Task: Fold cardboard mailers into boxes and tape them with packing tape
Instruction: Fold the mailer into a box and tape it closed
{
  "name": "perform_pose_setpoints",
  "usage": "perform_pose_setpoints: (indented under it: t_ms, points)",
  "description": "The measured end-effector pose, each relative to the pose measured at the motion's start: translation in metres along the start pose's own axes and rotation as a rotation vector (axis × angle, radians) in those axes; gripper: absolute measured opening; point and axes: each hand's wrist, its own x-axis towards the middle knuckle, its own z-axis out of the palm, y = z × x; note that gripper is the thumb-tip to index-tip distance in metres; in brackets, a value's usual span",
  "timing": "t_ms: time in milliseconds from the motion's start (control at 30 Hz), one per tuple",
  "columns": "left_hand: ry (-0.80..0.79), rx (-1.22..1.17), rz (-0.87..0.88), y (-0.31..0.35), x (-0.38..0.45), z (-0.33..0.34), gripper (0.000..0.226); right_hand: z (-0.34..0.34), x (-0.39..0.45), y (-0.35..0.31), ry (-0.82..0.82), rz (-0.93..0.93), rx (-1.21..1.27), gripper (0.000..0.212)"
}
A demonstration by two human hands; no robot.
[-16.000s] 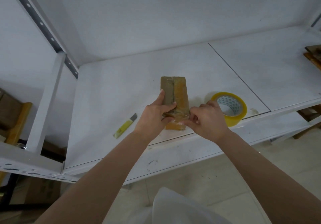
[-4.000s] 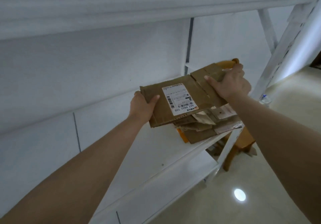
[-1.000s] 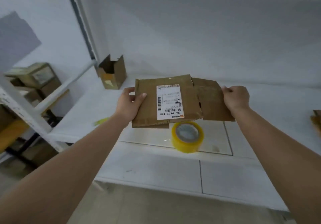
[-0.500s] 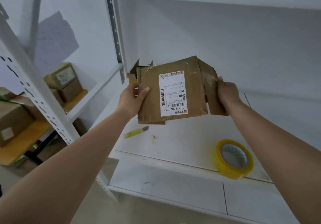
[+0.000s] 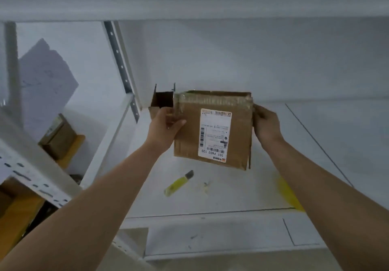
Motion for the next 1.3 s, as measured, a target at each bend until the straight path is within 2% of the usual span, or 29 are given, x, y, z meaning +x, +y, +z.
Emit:
perform_pose_setpoints:
  t_ms: [67, 200, 333, 400, 500, 600, 700, 733, 800, 867, 900, 1000, 1100, 1167, 1300]
  points:
    - [-0.070, 0.020, 0.055, -0.004, -0.004, 0.008, 0.031, -0.004, -0.016, 0.005, 0.027, 0.094, 0.095, 0.030]
    - [-0.156, -0.014, 0.111, -0.016, -0.019, 0.021, 0.029, -0.013, -0.050, 0.016, 0.156, 0.241, 0.202, 0.053]
    - [-0.223, -0.065, 0.105, -0.028, -0.033, 0.029, 0.030, -0.030, -0.073, 0.024, 0.198, 0.226, 0.111, 0.040]
    - [-0.271, -0.051, 0.122, -0.037, -0.043, 0.033, 0.028, -0.039, -0.085, 0.030, 0.166, 0.192, 0.039, 0.027]
    - [-0.310, -0.033, 0.130, -0.051, -0.054, 0.035, 0.019, -0.052, -0.100, 0.040, 0.068, 0.217, -0.052, 0.025]
    - [-0.282, -0.136, 0.017, -0.052, -0.047, 0.030, 0.024, -0.062, -0.105, 0.041, 0.049, 0.244, -0.042, 0.047]
    - [-0.207, -0.225, -0.121, -0.033, -0.026, 0.031, 0.015, -0.065, -0.101, 0.031, 0.069, 0.310, 0.134, 0.051]
    - [-0.222, -0.216, -0.153, -0.027, -0.019, 0.034, 0.019, -0.064, -0.099, 0.029, 0.065, 0.335, 0.192, 0.052]
    - [-0.341, -0.194, -0.213, -0.017, -0.015, 0.044, 0.047, -0.061, -0.099, 0.026, 0.002, 0.377, 0.248, 0.055]
    - [-0.489, -0.337, -0.320, -0.011, -0.017, 0.057, 0.070, -0.056, -0.096, 0.025, -0.043, 0.454, 0.283, 0.055]
    - [-0.541, -0.434, -0.356, -0.008, -0.020, 0.064, 0.070, -0.055, -0.094, 0.021, -0.027, 0.513, 0.319, 0.056]
    - [-0.529, -0.538, -0.347, -0.003, -0.028, 0.078, 0.039, -0.061, -0.083, 0.020, 0.071, 0.634, 0.530, 0.055]
    - [-0.576, -0.586, -0.337, -0.015, -0.035, 0.082, 0.046, -0.065, -0.083, 0.029, 0.003, 0.644, 0.635, 0.038]
    - [-0.604, -0.624, -0.319, -0.023, -0.038, 0.080, 0.052, -0.062, -0.085, 0.037, -0.056, 0.573, 0.571, 0.030]
    - [-0.581, -0.623, -0.248, -0.032, -0.038, 0.078, 0.059, -0.061, -0.087, 0.044, -0.092, 0.394, 0.533, 0.047]
